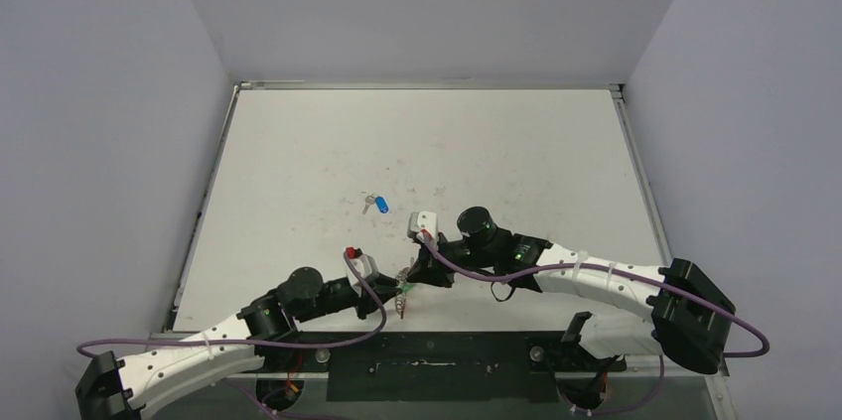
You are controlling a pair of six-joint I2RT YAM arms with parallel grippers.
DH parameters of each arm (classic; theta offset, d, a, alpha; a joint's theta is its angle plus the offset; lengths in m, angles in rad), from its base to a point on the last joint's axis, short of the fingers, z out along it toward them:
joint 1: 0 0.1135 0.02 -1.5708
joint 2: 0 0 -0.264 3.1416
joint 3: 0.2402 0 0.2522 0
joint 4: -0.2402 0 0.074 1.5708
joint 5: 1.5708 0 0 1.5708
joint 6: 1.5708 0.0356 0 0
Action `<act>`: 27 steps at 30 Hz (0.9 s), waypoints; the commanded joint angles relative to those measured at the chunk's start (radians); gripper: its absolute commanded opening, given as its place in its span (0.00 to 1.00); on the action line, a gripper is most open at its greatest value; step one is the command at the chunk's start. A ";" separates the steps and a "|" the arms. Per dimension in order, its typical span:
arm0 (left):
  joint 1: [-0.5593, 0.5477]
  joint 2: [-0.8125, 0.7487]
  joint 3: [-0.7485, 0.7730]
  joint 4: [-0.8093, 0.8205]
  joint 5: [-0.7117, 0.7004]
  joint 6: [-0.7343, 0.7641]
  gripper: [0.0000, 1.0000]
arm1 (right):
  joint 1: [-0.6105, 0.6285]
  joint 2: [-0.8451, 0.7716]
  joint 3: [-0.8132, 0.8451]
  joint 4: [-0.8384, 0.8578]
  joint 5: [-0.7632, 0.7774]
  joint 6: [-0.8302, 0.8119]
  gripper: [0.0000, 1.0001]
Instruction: Put the keys on the keyring
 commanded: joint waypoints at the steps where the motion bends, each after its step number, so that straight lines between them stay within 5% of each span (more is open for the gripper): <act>1: -0.016 0.011 0.062 0.079 -0.047 0.009 0.18 | -0.005 -0.025 0.014 0.044 -0.001 0.005 0.00; 6: -0.020 -0.003 0.087 0.019 -0.079 0.053 0.18 | -0.005 -0.033 0.009 0.045 0.003 0.005 0.00; 27: -0.028 -0.044 0.095 0.101 0.211 0.183 0.07 | -0.006 -0.043 0.007 0.048 0.001 -0.014 0.00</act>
